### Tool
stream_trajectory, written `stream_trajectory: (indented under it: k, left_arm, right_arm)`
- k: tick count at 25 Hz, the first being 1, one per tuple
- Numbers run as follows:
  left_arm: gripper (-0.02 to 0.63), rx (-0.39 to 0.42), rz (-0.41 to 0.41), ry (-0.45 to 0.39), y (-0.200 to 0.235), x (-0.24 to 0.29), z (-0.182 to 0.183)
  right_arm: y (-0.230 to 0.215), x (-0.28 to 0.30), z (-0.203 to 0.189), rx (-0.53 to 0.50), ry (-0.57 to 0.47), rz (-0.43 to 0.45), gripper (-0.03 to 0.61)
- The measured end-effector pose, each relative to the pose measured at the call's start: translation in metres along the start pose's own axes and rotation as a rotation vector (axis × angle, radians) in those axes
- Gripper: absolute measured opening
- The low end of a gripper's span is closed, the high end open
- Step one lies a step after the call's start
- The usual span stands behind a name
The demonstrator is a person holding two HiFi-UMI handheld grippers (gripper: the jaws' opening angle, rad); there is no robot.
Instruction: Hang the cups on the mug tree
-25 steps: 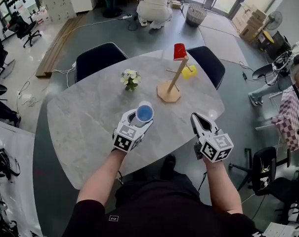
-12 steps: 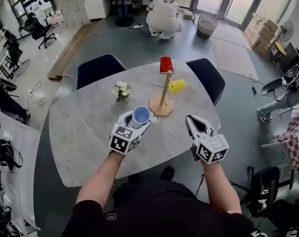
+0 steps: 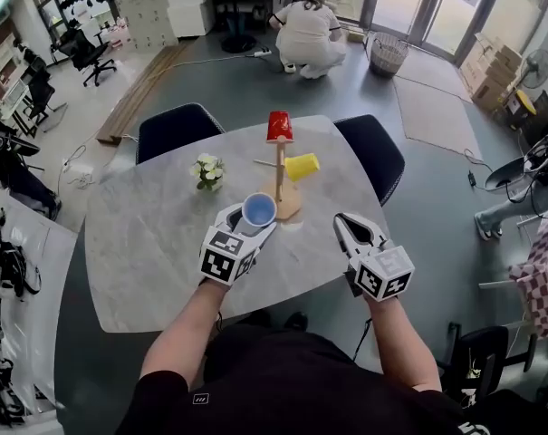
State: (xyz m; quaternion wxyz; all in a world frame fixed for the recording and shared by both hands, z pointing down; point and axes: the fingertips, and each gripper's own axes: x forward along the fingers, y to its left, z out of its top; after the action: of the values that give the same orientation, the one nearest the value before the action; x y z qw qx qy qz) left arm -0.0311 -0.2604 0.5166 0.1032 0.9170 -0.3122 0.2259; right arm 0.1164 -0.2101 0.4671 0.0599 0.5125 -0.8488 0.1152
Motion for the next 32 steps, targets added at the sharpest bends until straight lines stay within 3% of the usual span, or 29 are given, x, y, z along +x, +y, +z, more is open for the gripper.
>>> stream_trajectory:
  k: [10, 13, 19, 26, 32]
  left_arm:
    - [0.295, -0.009, -0.044, -0.007, 0.011, 0.007, 0.025]
    - [0.295, 0.003, -0.025, -0.003, 0.014, 0.010, 0.036]
    - [0.295, -0.033, 0.065, 0.036, 0.015, 0.028, 0.048]
    - [0.295, -0.106, 0.238, 0.136, 0.004, 0.057, 0.048]
    - [0.295, -0.163, 0.345, 0.181, -0.002, 0.059, 0.056]
  right_arm:
    - [-0.008, 0.045, 0.023, -0.029, -0.011, 0.019, 0.021]
    - [-0.012, 0.054, 0.028, -0.039, -0.004, 0.051, 0.023]
    - [-0.052, 0.082, 0.043, -0.050, -0.001, 0.173, 0.021]
    - [-0.109, 0.100, 0.055, -0.068, -0.005, 0.342, 0.021]
    - [-0.120, 0.101, 0.044, -0.046, 0.018, 0.471, 0.021]
